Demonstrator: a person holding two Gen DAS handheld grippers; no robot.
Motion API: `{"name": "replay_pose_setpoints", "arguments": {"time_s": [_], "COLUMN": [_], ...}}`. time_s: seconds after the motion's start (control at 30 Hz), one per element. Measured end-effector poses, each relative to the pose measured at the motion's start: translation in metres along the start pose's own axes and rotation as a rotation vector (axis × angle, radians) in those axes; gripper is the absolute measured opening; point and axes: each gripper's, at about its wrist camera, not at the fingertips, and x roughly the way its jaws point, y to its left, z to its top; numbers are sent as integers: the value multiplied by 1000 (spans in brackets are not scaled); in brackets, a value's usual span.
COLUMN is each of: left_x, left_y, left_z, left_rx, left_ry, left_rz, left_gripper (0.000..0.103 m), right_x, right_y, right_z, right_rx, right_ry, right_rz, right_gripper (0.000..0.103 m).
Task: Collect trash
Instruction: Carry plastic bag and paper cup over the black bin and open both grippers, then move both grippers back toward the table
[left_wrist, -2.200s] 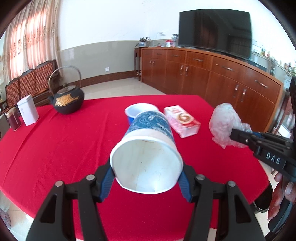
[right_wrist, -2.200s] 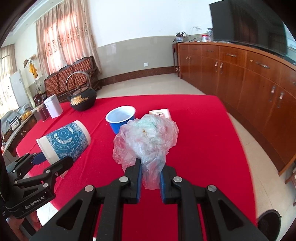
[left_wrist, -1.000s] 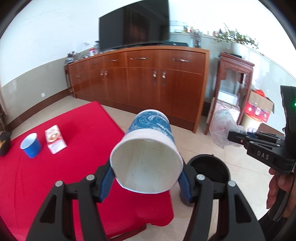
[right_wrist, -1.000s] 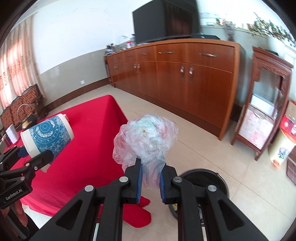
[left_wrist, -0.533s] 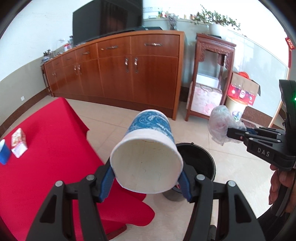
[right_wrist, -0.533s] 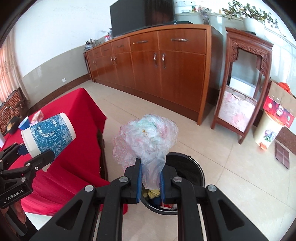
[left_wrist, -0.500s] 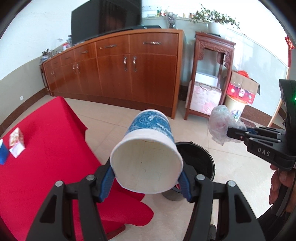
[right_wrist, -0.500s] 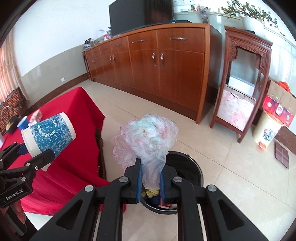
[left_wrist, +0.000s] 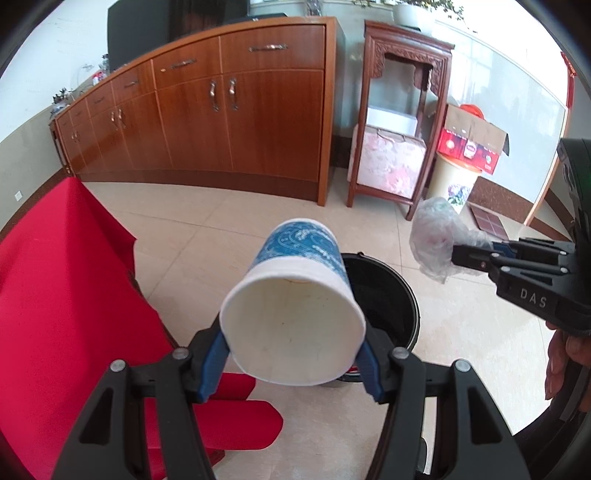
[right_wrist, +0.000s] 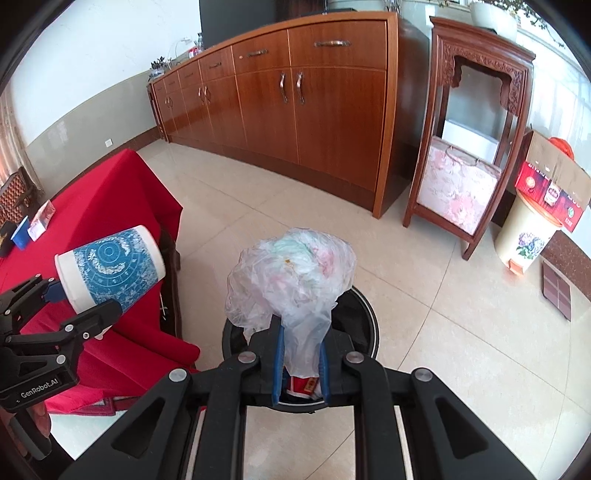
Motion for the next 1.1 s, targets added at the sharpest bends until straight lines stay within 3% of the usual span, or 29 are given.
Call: {"name": "replay_pose_setpoints", "arguments": {"time_s": [0.3,0.47,0.63,0.8,0.9,0.93,0.97,1.0,1.03,1.1], "left_x": [37,76,104,120,129,130,129,127,124,121], "left_y": [-14,-27,-30,-33,-29,-26,-22,-18,-14,-11], "left_z": [-8,-13,-15,-16,-18,-17,-18,-17,-17,-17], "left_rx": [31,66,60,65,71,63,49,31,19,18], "left_ry": [68,134,177,193,201,202,197,191,185,181], "left_rz": [-40,-74,-68,-54,13,46,52,50,56,72], "left_gripper": [63,63,63,73,84,90,92,93,94,95], "right_x": [45,76,107,133,145,150,154,159,160,159], "right_y": [-7,-20,-33,-36,-33,-33,-34,-37,-41,-49], "right_z": [-21,-29,-40,-45,-47,-48,-49,-50,-52,-53], "right_rx": [-69,-113,-129,-135,-146,-157,-161,-158,-151,-139], "right_ry": [97,154,215,250,258,265,274,280,265,249], "right_rz": [-3,6,20,52,85,75,60,38,-1,-61], "right_gripper": [16,16,17,17,19,22,44,76,85,88]}}
